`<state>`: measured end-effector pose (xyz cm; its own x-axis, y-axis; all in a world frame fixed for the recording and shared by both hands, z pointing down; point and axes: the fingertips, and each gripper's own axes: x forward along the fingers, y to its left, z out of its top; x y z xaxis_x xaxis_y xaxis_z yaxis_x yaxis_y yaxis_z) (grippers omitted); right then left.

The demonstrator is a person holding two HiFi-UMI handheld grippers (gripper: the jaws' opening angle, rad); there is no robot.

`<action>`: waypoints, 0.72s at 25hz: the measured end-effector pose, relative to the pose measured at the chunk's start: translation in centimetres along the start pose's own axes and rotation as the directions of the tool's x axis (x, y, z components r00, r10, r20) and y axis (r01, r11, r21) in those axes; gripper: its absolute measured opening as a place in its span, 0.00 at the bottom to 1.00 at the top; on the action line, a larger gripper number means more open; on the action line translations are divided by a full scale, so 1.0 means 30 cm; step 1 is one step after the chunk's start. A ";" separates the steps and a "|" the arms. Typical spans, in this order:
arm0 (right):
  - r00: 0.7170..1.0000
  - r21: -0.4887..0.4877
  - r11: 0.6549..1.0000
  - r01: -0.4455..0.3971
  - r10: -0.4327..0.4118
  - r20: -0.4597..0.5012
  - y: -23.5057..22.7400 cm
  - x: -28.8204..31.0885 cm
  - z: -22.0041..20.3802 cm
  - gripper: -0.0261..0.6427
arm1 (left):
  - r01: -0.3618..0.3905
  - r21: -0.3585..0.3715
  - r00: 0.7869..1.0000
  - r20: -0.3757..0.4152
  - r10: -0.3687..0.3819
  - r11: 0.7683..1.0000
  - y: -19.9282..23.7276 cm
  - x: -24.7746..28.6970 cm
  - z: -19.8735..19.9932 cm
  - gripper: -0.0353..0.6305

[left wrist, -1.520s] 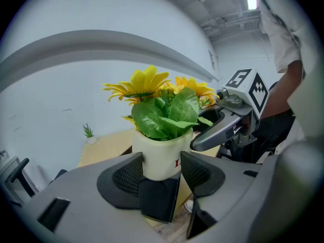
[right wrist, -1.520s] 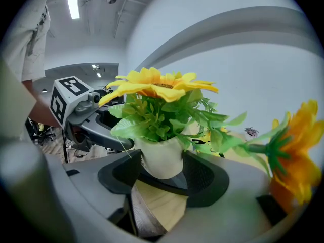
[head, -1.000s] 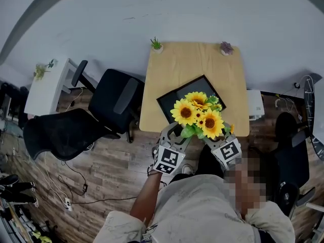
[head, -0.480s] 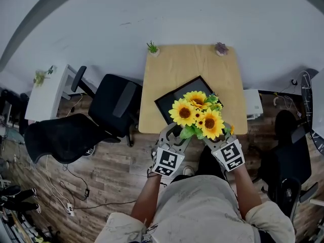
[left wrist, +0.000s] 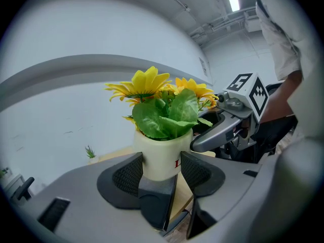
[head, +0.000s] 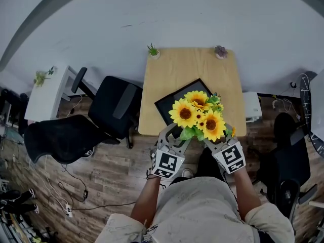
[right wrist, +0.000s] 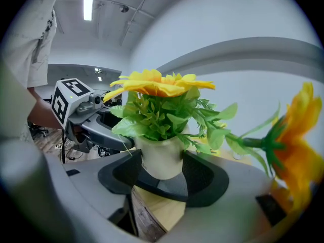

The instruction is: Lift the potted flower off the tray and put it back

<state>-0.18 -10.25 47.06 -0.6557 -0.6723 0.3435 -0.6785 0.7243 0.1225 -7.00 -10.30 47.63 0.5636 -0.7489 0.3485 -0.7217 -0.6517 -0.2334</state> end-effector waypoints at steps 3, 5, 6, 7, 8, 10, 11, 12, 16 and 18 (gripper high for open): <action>1.000 -0.011 1.000 0.005 -0.005 0.008 -0.007 -0.015 0.016 0.44 | -0.005 0.006 1.000 0.010 0.005 1.000 -0.003 -0.002 0.023 0.41; 1.000 -0.021 1.000 0.009 -0.009 0.015 -0.008 -0.025 0.024 0.44 | -0.010 0.010 1.000 0.018 0.010 1.000 -0.008 -0.006 0.033 0.41; 1.000 -0.024 1.000 0.011 -0.011 0.019 -0.009 -0.029 0.028 0.44 | -0.012 0.012 1.000 0.022 0.012 1.000 -0.009 -0.009 0.038 0.41; 1.000 -0.028 1.000 0.013 -0.013 0.023 -0.010 -0.032 0.033 0.44 | -0.014 0.013 1.000 0.027 0.014 1.000 -0.008 -0.010 0.044 0.41; 1.000 -0.033 0.999 0.016 -0.015 0.027 -0.012 -0.034 0.040 0.44 | -0.016 0.014 0.999 0.032 0.016 1.000 -0.005 -0.012 0.051 0.41; 0.999 -0.044 0.999 0.021 -0.019 0.036 -0.016 -0.041 0.058 0.44 | -0.021 0.013 0.999 0.044 0.020 1.000 -0.002 -0.016 0.068 0.41; 0.999 -0.048 0.999 0.023 -0.021 0.041 -0.018 -0.045 0.066 0.44 | -0.022 0.013 0.999 0.050 0.021 1.000 -0.001 -0.018 0.077 0.41; 0.999 -0.051 0.998 0.025 -0.022 0.047 -0.022 -0.050 0.075 0.44 | -0.023 0.014 0.998 0.055 0.022 1.000 0.000 -0.019 0.087 0.41; 0.997 -0.059 0.997 0.039 -0.035 0.071 -0.040 -0.071 0.112 0.44 | -0.026 0.033 0.997 0.076 0.023 0.999 0.005 -0.022 0.134 0.41; 0.996 -0.065 0.997 0.047 -0.042 0.083 -0.048 -0.082 0.131 0.44 | -0.028 0.041 0.996 0.089 0.025 0.999 0.007 -0.025 0.157 0.41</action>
<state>1.11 -10.23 42.38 -0.6521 -0.7125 0.2592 -0.6859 0.7000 0.1986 -5.67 -10.43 43.04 0.5790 -0.7725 0.2609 -0.7202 -0.6345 -0.2804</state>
